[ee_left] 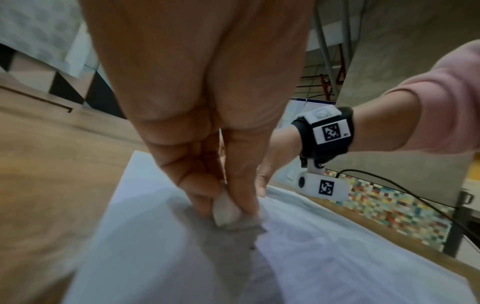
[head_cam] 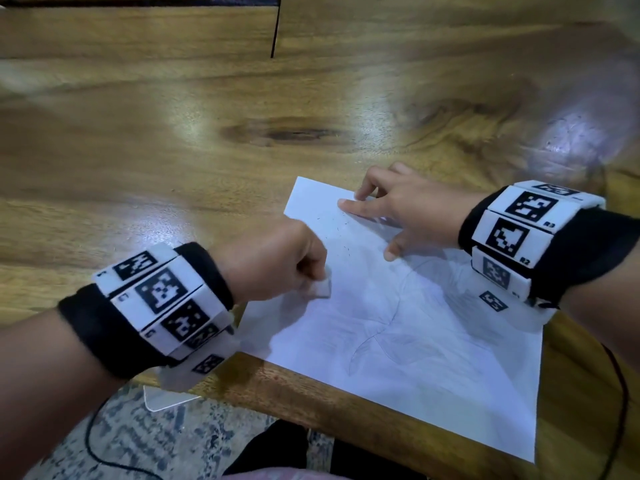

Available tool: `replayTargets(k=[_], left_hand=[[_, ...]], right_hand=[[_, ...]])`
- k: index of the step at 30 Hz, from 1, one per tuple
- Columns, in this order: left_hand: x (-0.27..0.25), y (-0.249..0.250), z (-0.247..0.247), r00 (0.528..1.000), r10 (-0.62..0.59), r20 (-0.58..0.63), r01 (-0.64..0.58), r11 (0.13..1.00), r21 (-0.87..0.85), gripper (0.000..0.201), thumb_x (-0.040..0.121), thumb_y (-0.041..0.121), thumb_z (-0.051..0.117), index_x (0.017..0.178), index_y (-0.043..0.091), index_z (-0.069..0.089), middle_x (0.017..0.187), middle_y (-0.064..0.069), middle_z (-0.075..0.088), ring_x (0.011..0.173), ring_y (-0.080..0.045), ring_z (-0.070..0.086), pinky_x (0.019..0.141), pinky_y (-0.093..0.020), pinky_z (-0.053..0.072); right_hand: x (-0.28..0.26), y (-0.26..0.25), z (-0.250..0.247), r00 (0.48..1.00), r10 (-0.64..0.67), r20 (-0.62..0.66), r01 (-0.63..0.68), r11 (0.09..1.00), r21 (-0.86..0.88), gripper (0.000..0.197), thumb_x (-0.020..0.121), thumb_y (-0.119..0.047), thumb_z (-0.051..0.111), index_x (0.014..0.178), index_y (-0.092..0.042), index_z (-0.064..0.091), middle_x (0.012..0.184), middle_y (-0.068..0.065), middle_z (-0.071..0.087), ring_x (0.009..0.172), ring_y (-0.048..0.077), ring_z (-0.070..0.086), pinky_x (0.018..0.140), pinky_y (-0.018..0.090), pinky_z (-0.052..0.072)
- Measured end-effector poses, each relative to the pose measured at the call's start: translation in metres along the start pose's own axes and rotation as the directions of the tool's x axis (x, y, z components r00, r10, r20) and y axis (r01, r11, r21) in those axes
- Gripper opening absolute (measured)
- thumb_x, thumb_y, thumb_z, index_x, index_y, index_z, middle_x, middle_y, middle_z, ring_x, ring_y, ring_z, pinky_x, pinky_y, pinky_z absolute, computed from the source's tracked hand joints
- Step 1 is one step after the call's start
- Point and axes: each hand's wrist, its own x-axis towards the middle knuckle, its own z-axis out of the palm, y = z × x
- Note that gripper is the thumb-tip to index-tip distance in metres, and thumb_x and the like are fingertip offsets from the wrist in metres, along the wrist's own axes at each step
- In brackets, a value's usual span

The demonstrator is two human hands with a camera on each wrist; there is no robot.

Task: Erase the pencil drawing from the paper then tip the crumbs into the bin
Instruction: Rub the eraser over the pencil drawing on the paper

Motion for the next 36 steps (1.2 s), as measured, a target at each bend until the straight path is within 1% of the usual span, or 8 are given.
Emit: replayTargets(k=[7, 12, 18, 24, 27, 30, 34, 36], left_hand=[[0.026, 0.004, -0.011, 0.974, -0.054, -0.219, 0.057, 0.998, 0.009, 0.007, 0.073, 0.01, 0.069, 0.08, 0.011, 0.07, 0.073, 0.001, 0.066, 0.067, -0.013, 0.051, 0.056, -0.008, 0.033], [0.008, 0.001, -0.007, 0.994, -0.047, 0.098, 0.043, 0.998, 0.042, 0.009, 0.068, 0.016, 0.075, 0.068, 0.02, 0.067, 0.064, 0.014, 0.062, 0.057, 0.006, 0.053, 0.054, -0.005, 0.036], [0.028, 0.006, -0.01, 0.958, -0.053, -0.283, 0.054, 0.999, -0.003, 0.005, 0.073, 0.009, 0.067, 0.077, 0.011, 0.069, 0.071, -0.004, 0.068, 0.071, -0.021, 0.059, 0.054, -0.013, 0.036], [0.005, 0.003, -0.003, 0.994, 0.011, 0.112, -0.018, 0.998, 0.062, 0.007, 0.069, 0.018, 0.075, 0.073, 0.016, 0.07, 0.065, 0.012, 0.061, 0.058, 0.001, 0.052, 0.055, -0.005, 0.034], [0.024, 0.006, -0.009, 0.992, -0.017, -0.126, 0.022, 0.999, 0.034, 0.002, 0.072, 0.013, 0.07, 0.073, 0.013, 0.069, 0.075, -0.003, 0.07, 0.064, -0.014, 0.053, 0.055, -0.014, 0.035], [0.03, 0.007, -0.009, 0.958, -0.018, -0.286, 0.026, 0.999, 0.021, 0.002, 0.073, 0.009, 0.067, 0.072, 0.011, 0.067, 0.073, -0.007, 0.068, 0.064, -0.015, 0.051, 0.051, -0.007, 0.03], [0.003, 0.001, 0.002, 0.997, 0.077, 0.016, -0.078, 0.994, 0.075, 0.01, 0.07, 0.022, 0.073, 0.071, 0.013, 0.068, 0.071, 0.0, 0.067, 0.064, -0.013, 0.053, 0.055, -0.009, 0.033], [0.003, 0.0, 0.002, 0.998, 0.062, 0.027, -0.063, 0.996, 0.059, 0.011, 0.069, 0.022, 0.073, 0.075, 0.014, 0.07, 0.073, 0.003, 0.068, 0.067, -0.012, 0.055, 0.058, -0.013, 0.036]], right_hand=[[0.0, -0.003, -0.003, 1.0, 0.012, 0.02, -0.012, 1.0, 0.008, 0.085, 0.074, -0.034, 0.074, 0.145, -0.038, 0.026, 0.134, -0.006, 0.029, 0.113, 0.017, 0.027, 0.089, 0.026, 0.036], [0.001, -0.002, -0.002, 1.0, 0.014, 0.019, -0.014, 1.0, 0.013, 0.086, 0.075, -0.034, 0.075, 0.144, -0.039, 0.025, 0.134, -0.006, 0.029, 0.105, 0.012, 0.021, 0.093, 0.027, 0.036], [0.0, -0.002, -0.002, 1.0, 0.019, 0.022, -0.02, 1.0, 0.007, 0.086, 0.074, -0.035, 0.074, 0.145, -0.038, 0.026, 0.134, -0.007, 0.028, 0.114, 0.017, 0.026, 0.089, 0.022, 0.032], [0.001, -0.002, -0.002, 1.0, 0.027, 0.011, -0.027, 0.999, 0.02, 0.086, 0.074, -0.033, 0.075, 0.144, -0.039, 0.027, 0.134, -0.007, 0.029, 0.105, 0.011, 0.021, 0.09, 0.023, 0.034], [0.0, -0.003, -0.002, 1.0, 0.031, -0.001, -0.031, 0.999, 0.042, 0.086, 0.072, -0.032, 0.077, 0.143, -0.039, 0.029, 0.132, -0.007, 0.031, 0.11, 0.015, 0.026, 0.09, 0.027, 0.037], [-0.001, -0.004, -0.002, 0.999, 0.041, 0.003, -0.041, 0.998, 0.037, 0.086, 0.073, -0.033, 0.076, 0.144, -0.039, 0.028, 0.131, -0.008, 0.031, 0.109, 0.014, 0.025, 0.09, 0.026, 0.037], [0.001, -0.003, -0.002, 0.999, 0.042, 0.004, -0.042, 0.999, 0.034, 0.086, 0.073, -0.032, 0.076, 0.144, -0.04, 0.027, 0.133, -0.008, 0.03, 0.099, 0.007, 0.014, 0.091, 0.029, 0.038], [0.0, -0.003, -0.002, 0.999, 0.047, 0.003, -0.047, 0.998, 0.043, 0.086, 0.073, -0.031, 0.076, 0.143, -0.041, 0.028, 0.132, -0.007, 0.031, 0.098, 0.007, 0.014, 0.091, 0.031, 0.039]])
